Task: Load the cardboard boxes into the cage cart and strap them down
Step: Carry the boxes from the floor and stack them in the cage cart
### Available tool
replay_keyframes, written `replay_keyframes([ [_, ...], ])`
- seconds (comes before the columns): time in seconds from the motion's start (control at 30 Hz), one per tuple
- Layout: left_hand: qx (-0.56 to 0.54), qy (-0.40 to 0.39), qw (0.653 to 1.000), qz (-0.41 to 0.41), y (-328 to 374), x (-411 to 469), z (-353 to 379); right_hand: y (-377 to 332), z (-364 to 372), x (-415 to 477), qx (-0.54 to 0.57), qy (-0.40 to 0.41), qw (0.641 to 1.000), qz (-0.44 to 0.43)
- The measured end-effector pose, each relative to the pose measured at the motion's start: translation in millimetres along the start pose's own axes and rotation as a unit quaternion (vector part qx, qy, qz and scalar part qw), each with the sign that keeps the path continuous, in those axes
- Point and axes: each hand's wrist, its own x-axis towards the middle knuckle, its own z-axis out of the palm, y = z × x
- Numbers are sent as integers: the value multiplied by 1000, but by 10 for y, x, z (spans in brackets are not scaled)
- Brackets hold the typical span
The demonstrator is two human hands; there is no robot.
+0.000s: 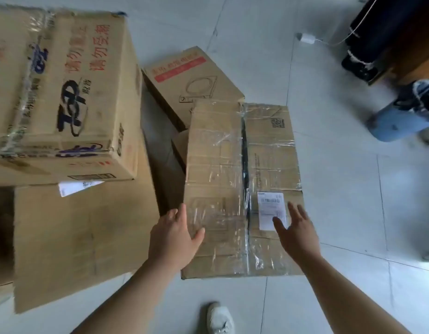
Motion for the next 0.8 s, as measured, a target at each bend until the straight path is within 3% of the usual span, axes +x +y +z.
replay_keyframes([
  [0.1,-59,-50,994,-74,108,44,304,322,154,96,-19,-42,999,5],
  [0.2,-135,-89,980,-117,174,83,517,514,307,173,60,-81,994,38],
  [0.43,-241,-30,954,-174,213,143,659,599,317,257,170,-46,984,21],
  [0.67,-366,3,914,-177,278,-21,93,312,-271,41,160,13,987,-12],
  [0.8,-375,24,907,-191,382,-381,-531,37,-857,-282,146,19,988,-44],
])
